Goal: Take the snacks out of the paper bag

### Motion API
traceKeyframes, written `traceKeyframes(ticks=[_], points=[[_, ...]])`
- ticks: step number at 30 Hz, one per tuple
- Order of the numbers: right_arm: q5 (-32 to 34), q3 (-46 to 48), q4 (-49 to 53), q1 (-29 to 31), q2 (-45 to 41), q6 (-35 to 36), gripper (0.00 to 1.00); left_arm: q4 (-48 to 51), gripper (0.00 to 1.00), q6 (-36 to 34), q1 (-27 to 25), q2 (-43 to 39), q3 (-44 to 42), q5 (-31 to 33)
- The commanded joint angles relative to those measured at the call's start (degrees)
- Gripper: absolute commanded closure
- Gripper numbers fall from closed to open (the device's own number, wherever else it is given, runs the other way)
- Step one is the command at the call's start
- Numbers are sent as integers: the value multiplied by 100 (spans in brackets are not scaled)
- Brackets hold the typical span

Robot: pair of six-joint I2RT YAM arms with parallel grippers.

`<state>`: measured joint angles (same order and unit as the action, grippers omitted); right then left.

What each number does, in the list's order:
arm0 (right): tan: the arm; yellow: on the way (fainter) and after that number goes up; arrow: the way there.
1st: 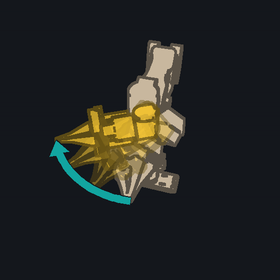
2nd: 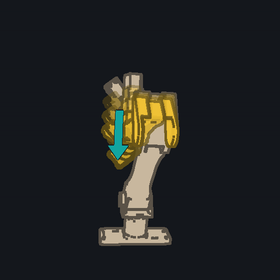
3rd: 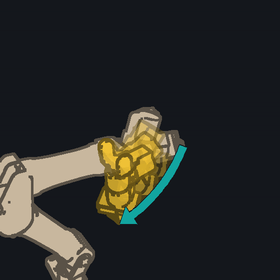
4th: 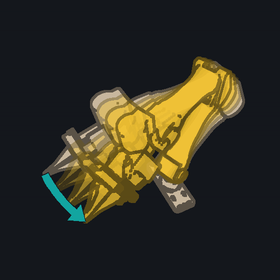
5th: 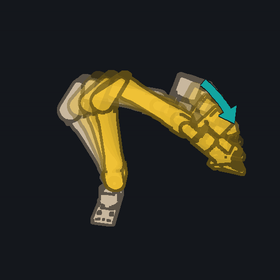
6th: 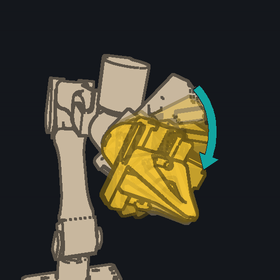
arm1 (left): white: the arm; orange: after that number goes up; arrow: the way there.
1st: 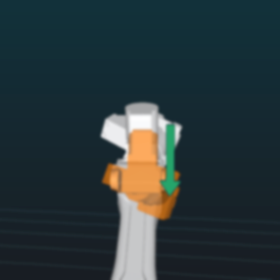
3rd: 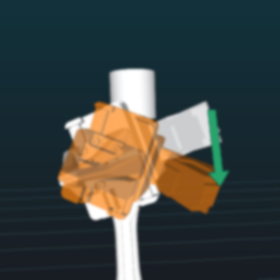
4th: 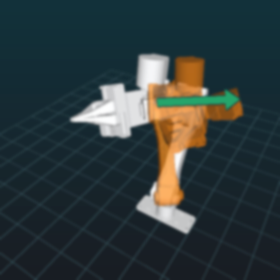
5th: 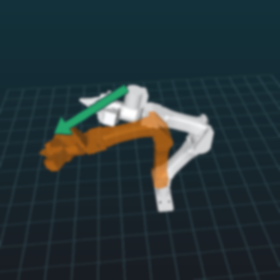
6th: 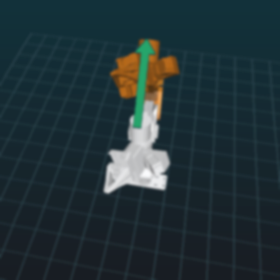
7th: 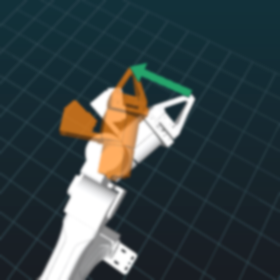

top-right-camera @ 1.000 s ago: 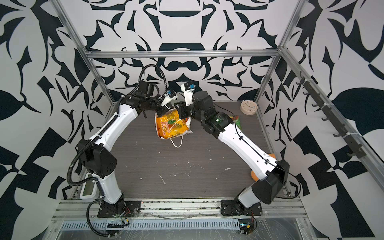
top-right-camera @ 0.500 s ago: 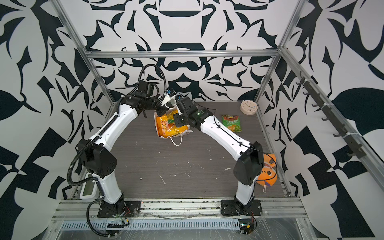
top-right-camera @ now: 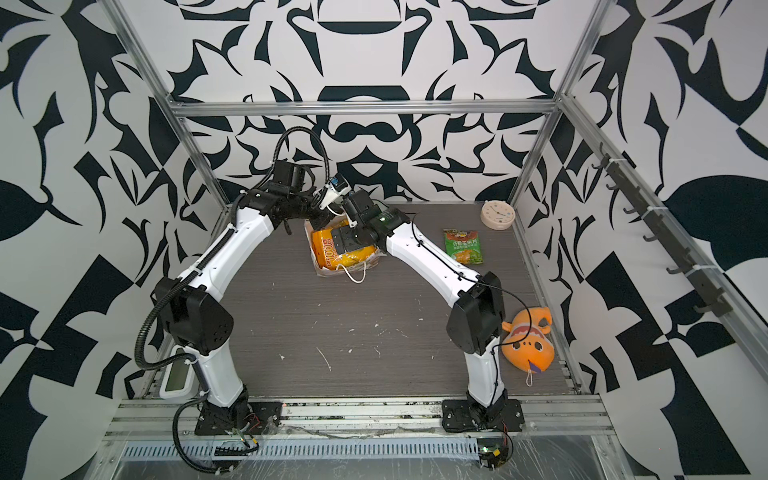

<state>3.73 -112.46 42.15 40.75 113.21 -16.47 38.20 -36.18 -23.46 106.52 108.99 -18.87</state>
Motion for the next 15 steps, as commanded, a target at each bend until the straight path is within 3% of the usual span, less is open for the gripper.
traceKeyframes(ticks=[1, 5, 10, 12, 15], points=[[-375, -247, -251, 4, 234, -126, 0, 272, 100, -329, -150, 9, 30, -432], [-520, -379, -363, 3, 503, -252, 4, 264, 100, -315, -150, 7, 24, -454], [-594, -229, -691, 3, 536, -366, 41, 250, 100, -310, -155, 0, 0, -451], [-583, -128, -800, 2, 452, -398, 49, 250, 100, -286, -152, -9, -1, -438], [-609, 90, -1005, -14, 298, -376, 82, 213, 100, -284, -153, -16, -24, -418]])
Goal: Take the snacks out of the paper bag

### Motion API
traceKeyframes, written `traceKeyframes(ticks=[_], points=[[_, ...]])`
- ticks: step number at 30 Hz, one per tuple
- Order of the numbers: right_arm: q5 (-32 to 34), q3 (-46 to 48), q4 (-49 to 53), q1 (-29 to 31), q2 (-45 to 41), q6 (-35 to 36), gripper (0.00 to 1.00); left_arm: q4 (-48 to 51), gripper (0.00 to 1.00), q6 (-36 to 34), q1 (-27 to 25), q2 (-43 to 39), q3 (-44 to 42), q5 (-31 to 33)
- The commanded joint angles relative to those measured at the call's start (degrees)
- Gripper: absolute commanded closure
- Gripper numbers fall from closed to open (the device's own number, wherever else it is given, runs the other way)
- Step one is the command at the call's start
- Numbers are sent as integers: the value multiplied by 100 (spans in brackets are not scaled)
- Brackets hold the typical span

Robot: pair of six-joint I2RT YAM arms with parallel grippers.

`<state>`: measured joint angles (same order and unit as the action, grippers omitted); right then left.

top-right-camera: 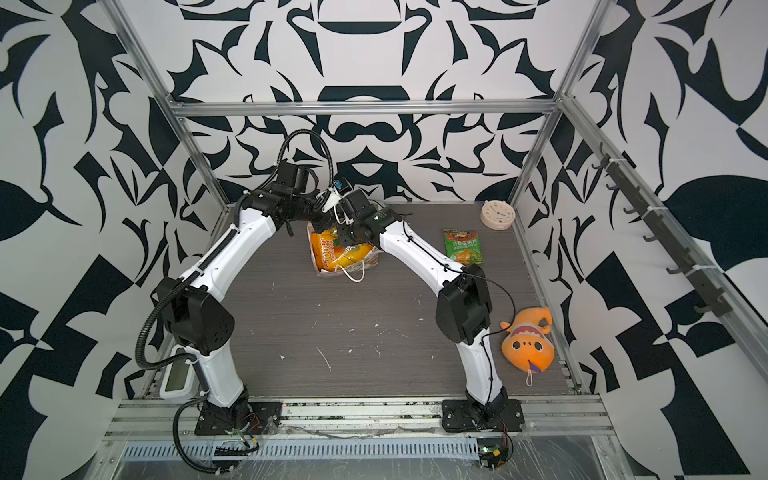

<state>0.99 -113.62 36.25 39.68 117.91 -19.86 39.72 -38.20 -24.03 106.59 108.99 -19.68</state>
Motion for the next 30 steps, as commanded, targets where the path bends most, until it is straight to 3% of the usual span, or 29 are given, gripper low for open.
traceKeyframes(ticks=[1, 5, 10, 19, 30], points=[[-345, 275, -460, 97, -214, -52, 87, 50, 100, -82, -93, -23, -33, -312], [-577, 418, -527, 58, -468, -49, 96, 24, 100, 23, -96, -7, -29, -237], [-1019, 814, -905, 40, -1030, -46, 100, -109, 100, 116, -94, -38, -186, -48], [-2173, 1592, -1812, -83, -1894, -209, 100, -290, 100, 191, -98, -151, -454, 73], [-2824, 2082, -2341, -287, -2508, -593, 100, -553, 100, 296, -97, -185, -583, 228]])
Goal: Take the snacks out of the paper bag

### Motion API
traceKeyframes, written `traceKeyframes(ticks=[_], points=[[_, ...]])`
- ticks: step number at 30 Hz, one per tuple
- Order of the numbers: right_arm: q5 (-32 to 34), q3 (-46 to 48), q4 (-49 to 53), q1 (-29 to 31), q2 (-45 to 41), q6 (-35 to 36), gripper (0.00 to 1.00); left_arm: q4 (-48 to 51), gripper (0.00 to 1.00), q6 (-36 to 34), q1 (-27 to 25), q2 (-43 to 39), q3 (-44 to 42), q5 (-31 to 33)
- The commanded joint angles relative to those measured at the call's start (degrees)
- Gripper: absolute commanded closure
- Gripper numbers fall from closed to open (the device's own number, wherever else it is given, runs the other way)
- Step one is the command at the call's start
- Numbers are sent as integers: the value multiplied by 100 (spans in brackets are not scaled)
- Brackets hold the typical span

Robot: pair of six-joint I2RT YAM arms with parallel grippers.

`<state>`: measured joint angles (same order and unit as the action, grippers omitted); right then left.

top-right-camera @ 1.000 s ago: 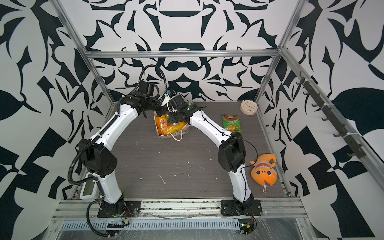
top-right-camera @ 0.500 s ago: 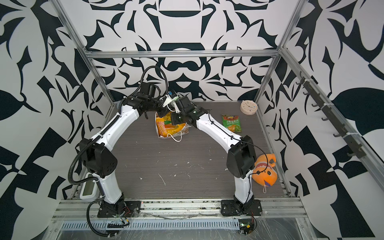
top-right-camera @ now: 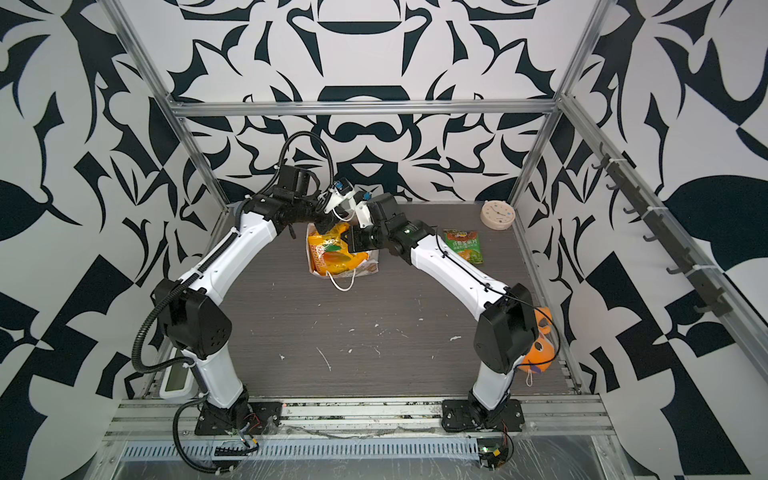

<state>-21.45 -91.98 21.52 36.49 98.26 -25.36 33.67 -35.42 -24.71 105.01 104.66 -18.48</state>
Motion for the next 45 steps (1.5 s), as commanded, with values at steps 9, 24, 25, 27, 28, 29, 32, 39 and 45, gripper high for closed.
traceKeyframes(ticks=[9, 24, 25, 27, 28, 29, 32, 39, 45], points=[[-49, 36, -451, 0, -932, 276, 100, -36, 100, 46, -28, -95, -258, 229], [1742, -928, 1167, 170, -13, 648, 56, 19, 100, 63, -248, -305, -242, 377], [1815, -1024, 1277, 179, 78, 660, 51, 55, 100, 69, -284, -321, -241, 422], [1971, -1182, 1497, 209, 243, 644, 39, 91, 100, 45, -346, -379, -289, 492], [2048, -1257, 1610, 225, 313, 628, 30, 83, 100, 44, -368, -417, -340, 523], [2102, -1297, 1689, 222, 371, 576, 11, 53, 100, 60, -392, -457, -381, 559], [2237, -1244, 1727, 282, 408, 493, 0, 45, 100, 123, -473, -544, -456, 701], [2218, -1053, 1803, 444, 558, 530, 0, -110, 100, 163, -680, -708, -658, 931], [2027, -748, 1540, 468, 644, 507, 4, -194, 100, 173, -781, -767, -742, 990]])
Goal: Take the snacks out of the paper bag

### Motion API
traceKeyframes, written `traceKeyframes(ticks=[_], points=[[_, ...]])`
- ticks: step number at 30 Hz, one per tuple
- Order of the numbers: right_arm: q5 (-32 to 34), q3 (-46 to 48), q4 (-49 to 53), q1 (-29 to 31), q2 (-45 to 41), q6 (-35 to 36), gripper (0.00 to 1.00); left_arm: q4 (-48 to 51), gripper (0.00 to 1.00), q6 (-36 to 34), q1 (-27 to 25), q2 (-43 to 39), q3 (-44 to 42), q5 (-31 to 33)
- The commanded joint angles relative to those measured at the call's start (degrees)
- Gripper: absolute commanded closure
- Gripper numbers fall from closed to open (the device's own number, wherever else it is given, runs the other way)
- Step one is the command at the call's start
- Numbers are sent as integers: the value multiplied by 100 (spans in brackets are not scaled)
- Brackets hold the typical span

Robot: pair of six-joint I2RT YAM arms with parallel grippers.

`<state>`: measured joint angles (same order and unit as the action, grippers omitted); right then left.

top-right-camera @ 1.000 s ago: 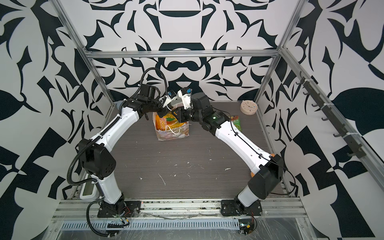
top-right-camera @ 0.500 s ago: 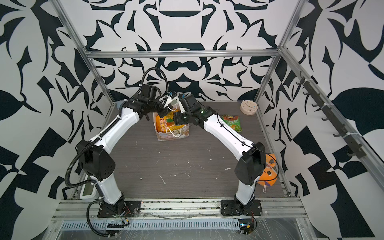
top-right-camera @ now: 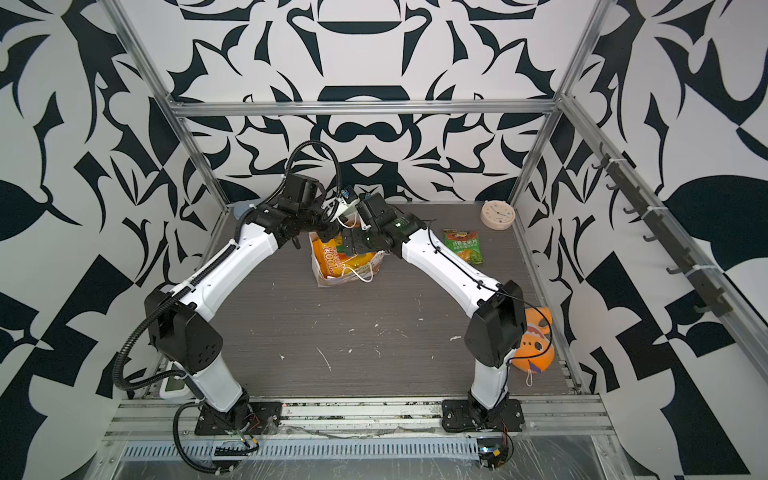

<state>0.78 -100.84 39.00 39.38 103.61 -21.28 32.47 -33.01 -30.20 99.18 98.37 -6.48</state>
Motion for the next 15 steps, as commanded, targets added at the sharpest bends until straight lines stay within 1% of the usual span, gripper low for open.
traceKeyframes(ticks=[1, 5, 8, 10, 13, 14, 15], points=[[-232, 151, -249, 192, 136, 100, 4, -115, 100, -36, -245, -188, -133, -199], [-310, 202, -362, 312, 257, 137, 7, -163, 100, 5, -303, -181, -131, -148], [-343, 287, -489, 325, 381, 95, 13, -244, 100, 48, -329, -200, -173, -127], [-324, 369, -625, 325, 438, 42, 20, -283, 100, 89, -338, -217, -176, -112], [-306, 636, -1101, 325, 495, -26, 31, -357, 100, 104, -346, -273, -215, -101], [-359, 686, -1234, 325, 529, -29, 36, -404, 100, 110, -347, -299, -258, -106], [-384, 682, -1271, 325, 571, -33, 46, -465, 100, 116, -347, -327, -304, -99]])
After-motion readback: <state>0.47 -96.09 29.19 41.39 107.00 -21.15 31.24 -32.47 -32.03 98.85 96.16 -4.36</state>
